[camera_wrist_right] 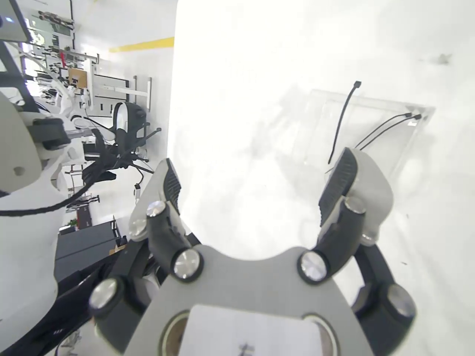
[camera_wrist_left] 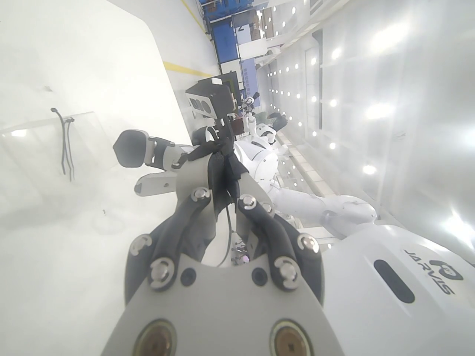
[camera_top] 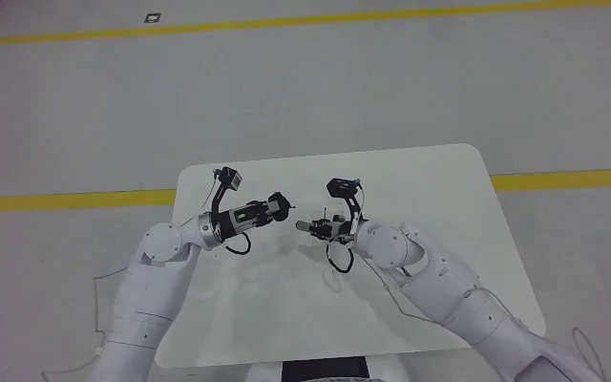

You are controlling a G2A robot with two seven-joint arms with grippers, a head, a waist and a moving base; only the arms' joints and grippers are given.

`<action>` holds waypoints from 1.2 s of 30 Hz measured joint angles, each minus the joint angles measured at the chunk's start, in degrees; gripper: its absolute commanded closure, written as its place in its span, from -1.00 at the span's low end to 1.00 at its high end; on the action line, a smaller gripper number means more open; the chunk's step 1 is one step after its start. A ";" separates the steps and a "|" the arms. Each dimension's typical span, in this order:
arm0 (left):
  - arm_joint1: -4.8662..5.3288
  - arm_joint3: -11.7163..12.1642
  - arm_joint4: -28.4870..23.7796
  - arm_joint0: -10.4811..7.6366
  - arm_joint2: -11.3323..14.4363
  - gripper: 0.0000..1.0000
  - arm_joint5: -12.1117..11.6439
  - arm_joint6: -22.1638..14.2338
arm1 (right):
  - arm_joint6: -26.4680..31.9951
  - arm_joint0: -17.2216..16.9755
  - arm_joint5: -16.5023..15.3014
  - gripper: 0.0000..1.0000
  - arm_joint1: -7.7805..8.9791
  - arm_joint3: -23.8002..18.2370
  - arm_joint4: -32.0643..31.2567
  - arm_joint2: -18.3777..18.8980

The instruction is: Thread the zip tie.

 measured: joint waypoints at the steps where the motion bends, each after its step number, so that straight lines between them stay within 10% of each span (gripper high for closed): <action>1: 0.00 0.00 0.00 0.00 0.00 1.00 0.00 0.00 | 0.00 0.00 0.00 -1.00 0.00 0.00 0.00 0.00; 36: 0.00 0.00 0.00 0.00 0.00 1.00 0.00 0.00 | -2.86 2.95 -4.92 -1.00 -2.46 8.47 0.02 -1.42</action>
